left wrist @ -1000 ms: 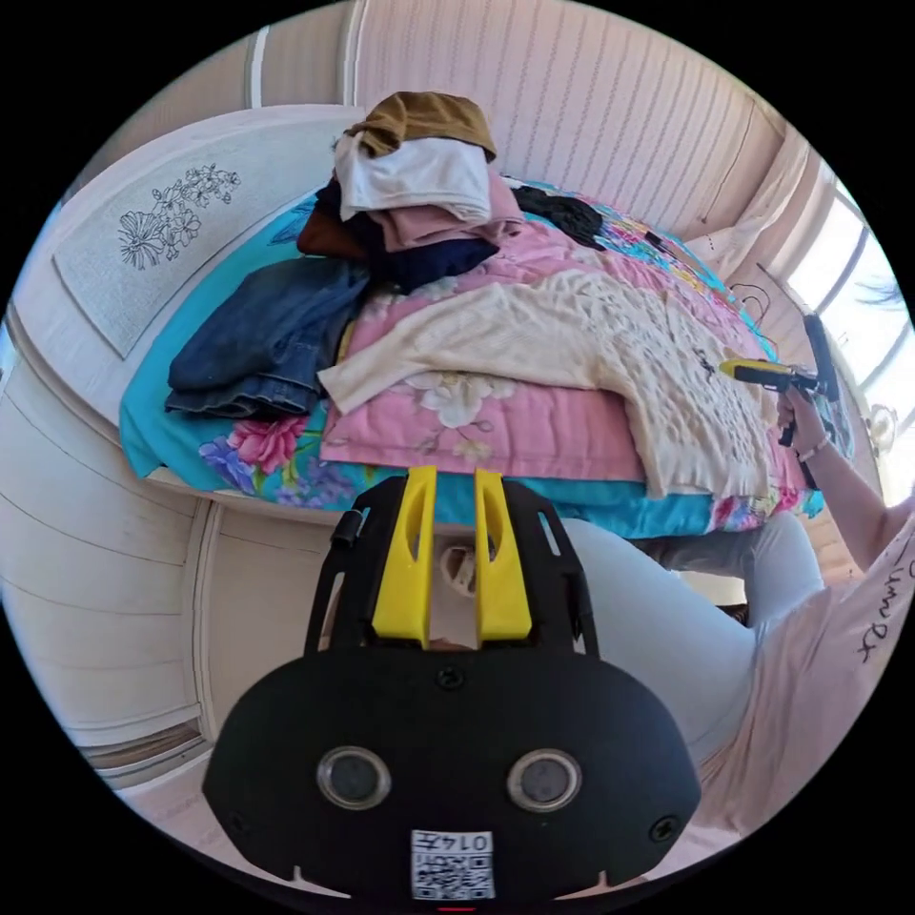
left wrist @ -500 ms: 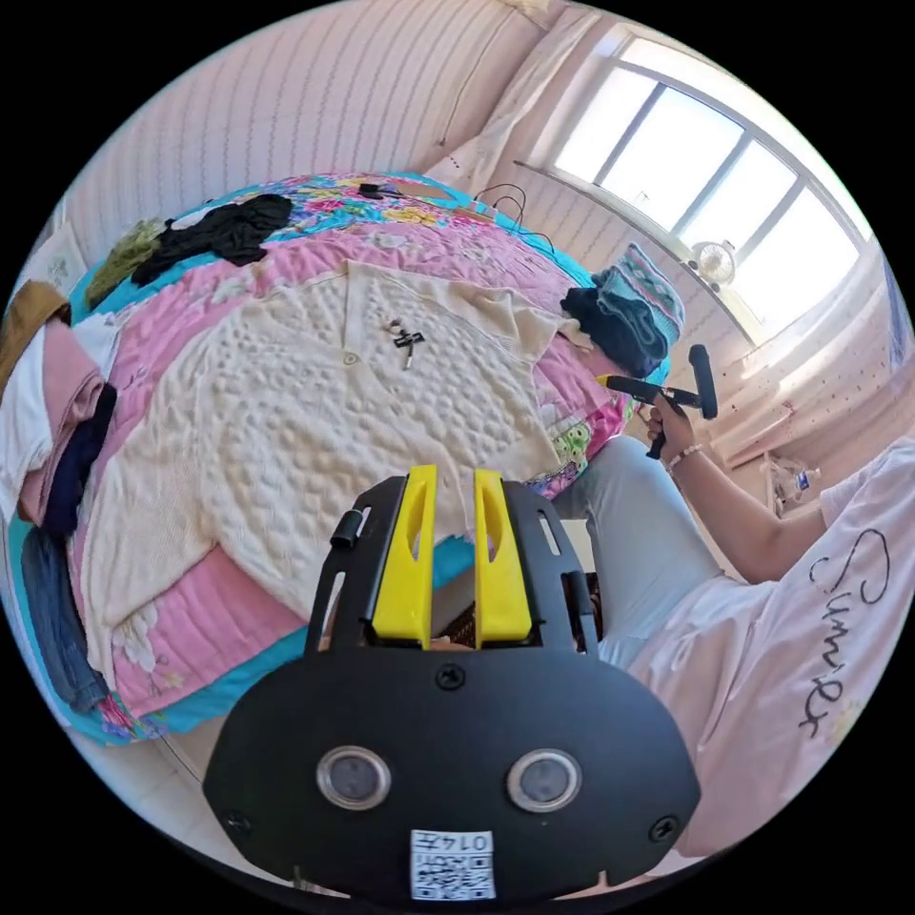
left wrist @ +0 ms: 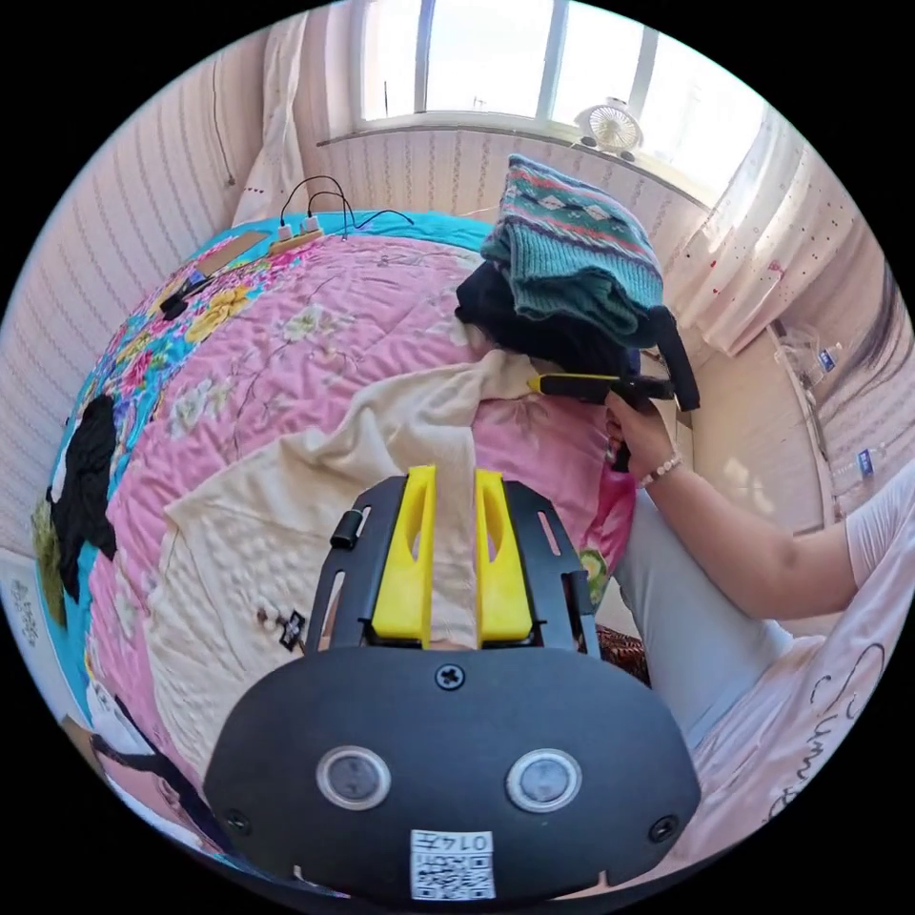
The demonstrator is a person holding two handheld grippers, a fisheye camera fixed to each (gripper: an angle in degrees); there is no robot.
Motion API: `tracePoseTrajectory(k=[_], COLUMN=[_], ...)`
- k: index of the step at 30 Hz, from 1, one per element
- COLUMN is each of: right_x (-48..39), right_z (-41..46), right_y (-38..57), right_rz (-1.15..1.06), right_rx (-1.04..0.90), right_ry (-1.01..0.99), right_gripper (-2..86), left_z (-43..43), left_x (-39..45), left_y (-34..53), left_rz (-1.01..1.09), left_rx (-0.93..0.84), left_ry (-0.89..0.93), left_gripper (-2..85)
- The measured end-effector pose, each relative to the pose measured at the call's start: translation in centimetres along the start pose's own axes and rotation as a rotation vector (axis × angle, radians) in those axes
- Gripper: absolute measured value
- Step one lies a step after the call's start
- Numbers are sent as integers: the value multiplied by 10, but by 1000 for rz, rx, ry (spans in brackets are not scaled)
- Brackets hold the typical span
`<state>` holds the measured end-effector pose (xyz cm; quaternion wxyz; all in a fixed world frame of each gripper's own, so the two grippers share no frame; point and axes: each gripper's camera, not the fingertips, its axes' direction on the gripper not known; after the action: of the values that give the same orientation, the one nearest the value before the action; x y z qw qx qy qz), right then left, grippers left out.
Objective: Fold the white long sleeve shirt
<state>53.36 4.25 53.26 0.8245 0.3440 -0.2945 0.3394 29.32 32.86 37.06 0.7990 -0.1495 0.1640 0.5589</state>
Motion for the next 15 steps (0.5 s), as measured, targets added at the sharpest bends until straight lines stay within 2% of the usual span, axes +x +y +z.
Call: tracePoseTrajectory(k=[4, 7, 9, 13, 15], right_x=[31, 51, 62, 87, 95], right_z=[-22, -39, -50, -59, -64], right_y=[-4, -4, -5, -7, -8], right_rz=[-3, 9, 13, 35, 40], right_rx=[15, 53, 81, 60, 69], right_ry=[-25, -15, 3, 3, -1], right_gripper=[9, 4, 2, -2, -3], left_z=[58, 101, 129, 195, 200], left_x=[4, 25, 36, 55, 61], left_y=[-92, -145, -168, -197, -205], left_rz=[81, 185, 244, 310, 333], left_rx=[-48, -82, -127, -329, -307], left_ry=[16, -48, -72, -95, -94], left_gripper=[65, 63, 68, 62, 26])
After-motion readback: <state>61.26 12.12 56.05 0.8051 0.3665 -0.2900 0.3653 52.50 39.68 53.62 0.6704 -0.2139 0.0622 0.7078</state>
